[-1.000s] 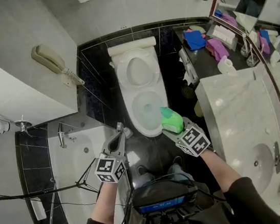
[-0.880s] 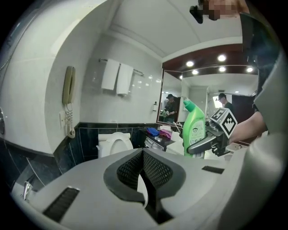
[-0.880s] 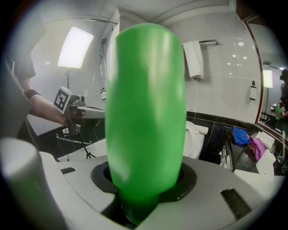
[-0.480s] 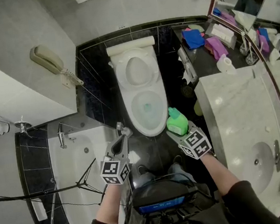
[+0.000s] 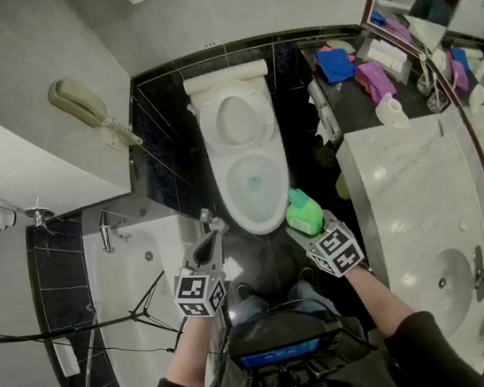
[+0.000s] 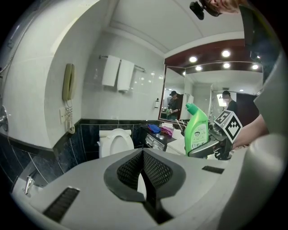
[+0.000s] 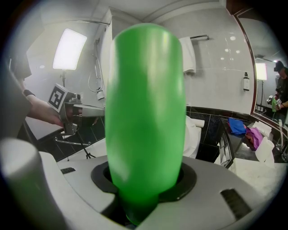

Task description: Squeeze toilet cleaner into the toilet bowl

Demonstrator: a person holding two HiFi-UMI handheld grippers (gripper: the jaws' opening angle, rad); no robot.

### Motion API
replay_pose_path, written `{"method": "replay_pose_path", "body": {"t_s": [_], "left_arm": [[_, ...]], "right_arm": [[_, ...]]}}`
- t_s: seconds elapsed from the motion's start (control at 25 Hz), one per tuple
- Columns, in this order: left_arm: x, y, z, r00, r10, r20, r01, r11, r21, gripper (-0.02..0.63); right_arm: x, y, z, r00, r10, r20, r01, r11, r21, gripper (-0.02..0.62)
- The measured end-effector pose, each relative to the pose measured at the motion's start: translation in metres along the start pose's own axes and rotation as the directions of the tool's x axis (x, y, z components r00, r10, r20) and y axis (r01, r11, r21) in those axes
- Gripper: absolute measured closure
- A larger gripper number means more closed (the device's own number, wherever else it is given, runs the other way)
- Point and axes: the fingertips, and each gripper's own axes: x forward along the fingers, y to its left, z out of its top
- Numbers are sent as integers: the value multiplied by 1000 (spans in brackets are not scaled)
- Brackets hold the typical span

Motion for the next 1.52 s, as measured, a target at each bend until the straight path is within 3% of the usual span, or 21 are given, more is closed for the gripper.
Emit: {"method": "replay_pose_path", "body": {"t_s": [0.36, 0.6, 0.96, 1.24, 1.52], "left_arm": [[22, -27, 9, 1000, 24, 3, -24, 1000, -16, 604], [49, -52, 16, 999, -47, -10, 48, 999, 14, 604], [98, -58, 40, 979, -201, -23, 202, 976, 82, 604], [127, -57, 50, 949, -313, -38, 315, 939, 141, 604], [177, -74, 60, 932, -357, -59, 361, 921, 147, 604]], "right_arm": [[-13, -21, -3, 1000, 24, 20, -24, 1000, -8, 400], [-16, -42, 2, 999, -11, 42, 10, 1000, 17, 402], [-13, -92, 21, 977, -182, 109, 174, 982, 72, 402], [-7, -123, 31, 941, -312, 130, 301, 949, 95, 402], [-9, -185, 43, 906, -397, 150, 383, 917, 112, 402]]}}
